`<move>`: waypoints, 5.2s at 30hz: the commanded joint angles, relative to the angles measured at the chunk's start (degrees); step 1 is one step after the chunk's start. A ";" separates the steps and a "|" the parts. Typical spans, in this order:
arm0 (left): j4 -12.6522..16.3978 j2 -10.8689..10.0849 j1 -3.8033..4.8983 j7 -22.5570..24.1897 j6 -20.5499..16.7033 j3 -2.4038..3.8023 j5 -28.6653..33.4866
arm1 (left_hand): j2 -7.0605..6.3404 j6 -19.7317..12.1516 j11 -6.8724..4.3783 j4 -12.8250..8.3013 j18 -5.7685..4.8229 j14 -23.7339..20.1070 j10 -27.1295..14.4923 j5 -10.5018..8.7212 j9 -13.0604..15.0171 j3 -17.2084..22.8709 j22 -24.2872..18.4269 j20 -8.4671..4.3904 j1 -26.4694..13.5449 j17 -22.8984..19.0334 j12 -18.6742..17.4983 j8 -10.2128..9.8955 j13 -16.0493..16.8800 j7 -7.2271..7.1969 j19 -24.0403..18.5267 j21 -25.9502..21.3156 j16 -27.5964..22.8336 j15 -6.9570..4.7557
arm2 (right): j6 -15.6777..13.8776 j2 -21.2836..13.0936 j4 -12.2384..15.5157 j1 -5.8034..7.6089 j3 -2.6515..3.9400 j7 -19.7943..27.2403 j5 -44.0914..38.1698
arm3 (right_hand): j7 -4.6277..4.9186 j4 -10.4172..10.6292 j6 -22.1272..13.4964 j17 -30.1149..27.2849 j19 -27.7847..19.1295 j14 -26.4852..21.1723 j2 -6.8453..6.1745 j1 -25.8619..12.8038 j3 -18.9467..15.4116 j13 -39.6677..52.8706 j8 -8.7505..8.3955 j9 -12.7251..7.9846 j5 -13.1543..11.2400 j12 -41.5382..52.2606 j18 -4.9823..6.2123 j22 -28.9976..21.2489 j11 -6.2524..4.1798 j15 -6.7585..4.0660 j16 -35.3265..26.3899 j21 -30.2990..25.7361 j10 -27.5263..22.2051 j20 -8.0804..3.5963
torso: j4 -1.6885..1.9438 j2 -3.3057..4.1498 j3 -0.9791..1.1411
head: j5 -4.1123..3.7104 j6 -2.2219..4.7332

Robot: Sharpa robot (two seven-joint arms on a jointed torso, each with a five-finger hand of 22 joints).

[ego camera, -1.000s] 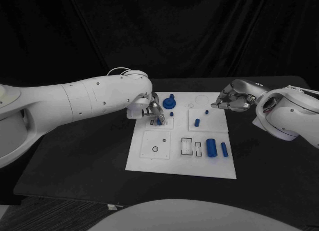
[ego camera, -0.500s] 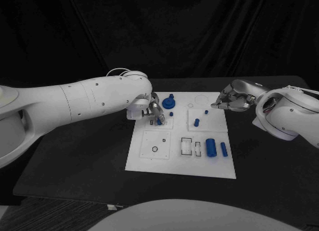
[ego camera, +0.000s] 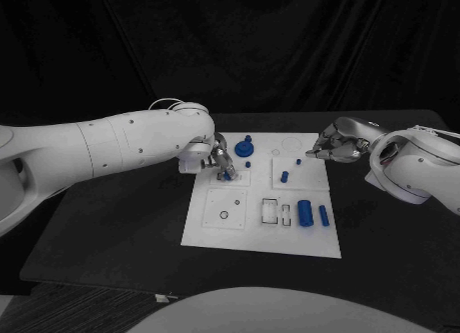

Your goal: Assemble the parts on the task board

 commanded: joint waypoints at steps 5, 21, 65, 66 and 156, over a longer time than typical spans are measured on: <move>0.33 -0.23 0.55 0.22 -1.04 0.06 0.12 | 0.74 1.12 -0.54 -0.68 0.25 6.45 6.36 -0.07 -0.21 4.28 8.87 -0.56 -0.05 15.24 1.24 -0.30 15.76 -1.02 0.61 -1.18 0.76 -0.85 | 0.52 -0.01 -0.09 -0.18 0.04 -1.08 -0.01 | 0.06 -0.30 -0.26 15.85 1.67 5.68 -0.25 1.02 -0.27 15.82 0.50 0.90 0.98 0.95 -0.10 12.43 0.44 0.11 1.15 -1.44 5.76 0.49 | 0.03 0.01 0.01 | -0.09 0.00; -1.89 1.32 0.46 1.37 -0.74 0.05 0.11 | 0.85 1.10 -0.52 -0.62 0.29 6.45 6.36 -0.01 -0.25 4.32 8.75 -0.56 -0.06 15.24 1.24 -0.37 15.76 -0.97 0.52 -1.33 0.76 -0.85 | 0.45 -0.21 0.02 -0.20 0.04 -1.06 -0.01 | 0.06 -0.31 -0.29 15.85 1.65 5.68 -0.24 1.07 -0.28 15.82 0.49 0.89 0.98 0.95 -0.09 12.41 0.44 0.10 1.15 -1.48 5.76 0.50 | 0.00 0.05 -0.03 | -0.17 0.00; -2.20 1.38 -0.37 1.62 0.23 0.03 0.11 | 0.98 1.11 -0.49 -0.58 0.30 6.45 6.36 0.06 -0.33 4.37 8.72 -0.56 -0.04 15.24 1.24 -0.48 15.76 -0.94 0.50 -1.40 0.76 -0.85 | 0.54 -0.39 0.25 -0.20 0.04 -1.11 -0.01 | 0.07 -0.32 -0.34 15.85 1.63 5.68 -0.22 1.14 -0.33 15.82 0.47 0.89 0.98 0.95 -0.08 12.40 0.44 0.10 1.15 -1.54 5.76 0.50 | 0.01 0.08 -0.05 | -0.03 0.00; -2.20 1.36 -0.37 1.61 0.24 0.03 0.11 | 0.98 1.11 -0.49 -0.58 0.30 6.45 6.36 0.06 -0.33 4.37 8.72 -0.56 -0.04 15.24 1.24 -0.48 15.76 -0.94 0.50 -1.40 0.76 -0.85 | 0.55 -0.39 0.25 -0.20 0.04 -1.12 -0.01 | 0.07 -0.32 -0.34 15.85 1.63 5.68 -0.22 1.14 -0.33 15.82 0.47 0.89 0.98 0.95 -0.08 12.40 0.44 0.10 1.15 -1.54 5.76 0.50 | 0.00 0.08 -0.05 | -0.04 0.00; -1.93 0.44 -0.96 -1.05 2.02 0.03 0.11 | 0.65 -6.46 0.50 12.55 0.77 6.45 6.36 -18.76 10.30 -16.30 7.82 0.08 -5.58 15.24 1.24 3.94 15.76 0.24 -0.07 -4.23 0.76 -0.09 | 1.17 -0.62 0.23 -0.57 0.04 -1.11 -0.01 | 0.09 -0.26 -0.42 15.85 1.60 5.68 -0.14 1.30 -0.61 15.82 0.45 0.92 0.97 0.95 -0.06 12.37 0.45 0.11 1.15 -1.65 5.76 0.50 | 0.00 -0.01 0.01 | -0.13 0.00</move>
